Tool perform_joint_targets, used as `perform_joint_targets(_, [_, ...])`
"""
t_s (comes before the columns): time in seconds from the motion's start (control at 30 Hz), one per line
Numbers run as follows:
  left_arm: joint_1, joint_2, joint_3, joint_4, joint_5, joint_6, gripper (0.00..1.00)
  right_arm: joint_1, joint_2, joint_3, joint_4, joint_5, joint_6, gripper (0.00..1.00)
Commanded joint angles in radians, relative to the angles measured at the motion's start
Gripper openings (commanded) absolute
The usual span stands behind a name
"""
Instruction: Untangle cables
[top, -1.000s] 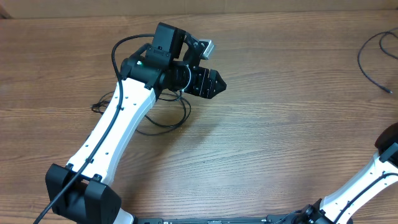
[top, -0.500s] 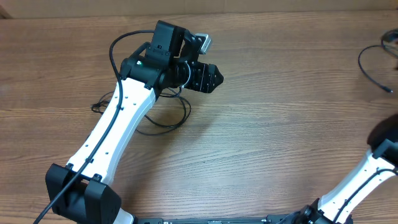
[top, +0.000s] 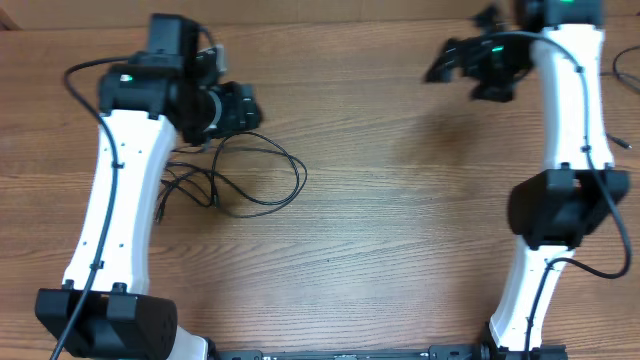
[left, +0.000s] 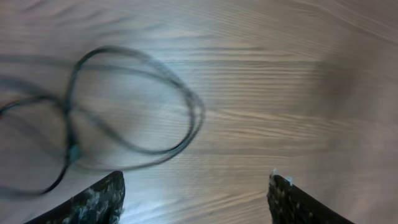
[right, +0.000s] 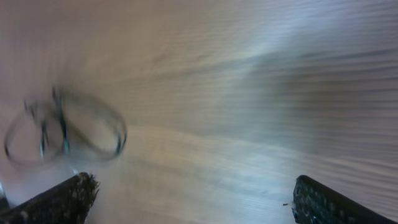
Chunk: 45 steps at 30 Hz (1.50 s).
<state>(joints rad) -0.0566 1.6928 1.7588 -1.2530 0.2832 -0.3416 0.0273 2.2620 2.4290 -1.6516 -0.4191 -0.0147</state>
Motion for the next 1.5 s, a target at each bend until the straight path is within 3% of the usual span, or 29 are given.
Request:
perform_joint_targets(0.0, [0.089, -0.021, 0.024, -0.03, -0.029, -0.024, 0.73, 0.119, -0.038, -0.015, -0.003, -0.01, -0.073, 1.0])
perform_joint_targets(0.23, [0.156, -0.021, 0.023, -0.052, -0.056, 0.024, 0.73, 0.322, -0.038, -0.137, 0.066, -0.01, -0.092, 1.0])
perform_joint_targets(0.5, [0.239, -0.019, 0.023, -0.037, -0.054, 0.068, 0.74, 0.483, -0.038, -0.336, 0.327, -0.032, -0.091, 0.98])
perform_joint_targets(0.77, [0.238, -0.019, 0.019, -0.052, -0.046, 0.073, 0.75, 0.567, -0.034, -0.481, 0.619, -0.029, -0.087, 0.81])
perform_joint_targets(1.17, [0.237, -0.018, -0.029, -0.032, -0.021, 0.072, 0.74, 0.581, -0.026, -0.624, 1.004, 0.062, 0.0, 0.53])
perform_joint_targets(1.47, [0.235, -0.018, -0.029, -0.026, -0.021, 0.073, 0.75, 0.594, 0.041, -0.662, 1.127, 0.06, 0.015, 0.46])
